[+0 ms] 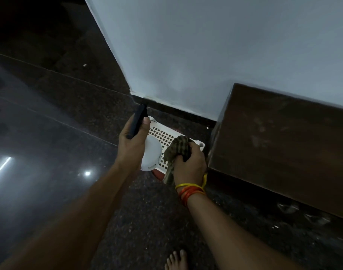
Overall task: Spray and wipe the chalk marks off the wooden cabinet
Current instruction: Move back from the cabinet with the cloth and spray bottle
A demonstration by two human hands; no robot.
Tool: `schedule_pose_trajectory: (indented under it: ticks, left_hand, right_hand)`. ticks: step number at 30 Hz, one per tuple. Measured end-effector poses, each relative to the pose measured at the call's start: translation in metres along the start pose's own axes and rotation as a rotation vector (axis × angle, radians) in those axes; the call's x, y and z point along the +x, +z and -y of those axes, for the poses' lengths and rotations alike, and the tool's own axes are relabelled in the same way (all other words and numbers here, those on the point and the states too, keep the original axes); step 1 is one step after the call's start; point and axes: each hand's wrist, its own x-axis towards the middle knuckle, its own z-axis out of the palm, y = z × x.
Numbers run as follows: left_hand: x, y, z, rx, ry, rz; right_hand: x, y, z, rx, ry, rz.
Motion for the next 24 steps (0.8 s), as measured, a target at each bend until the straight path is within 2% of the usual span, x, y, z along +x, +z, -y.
schedule_pose_trajectory:
  ticks: [8,17,24]
  left_hand:
    - [0.073,-0.020,0.029,-0.019,-0.122,0.115]
    - [0.116,-0.017,0.069,0.031,-0.122,0.148]
    - [0.127,-0.019,0.094,0.060,-0.099,0.122]
  right_hand:
    - [0.055,0.062,-0.006,-0.049,0.163,-0.111]
    - [0.086,0.096,-0.033,-0.163,0.286,-0.060]
    - [0.093,0.109,-0.047,-0.246,0.269,-0.006]
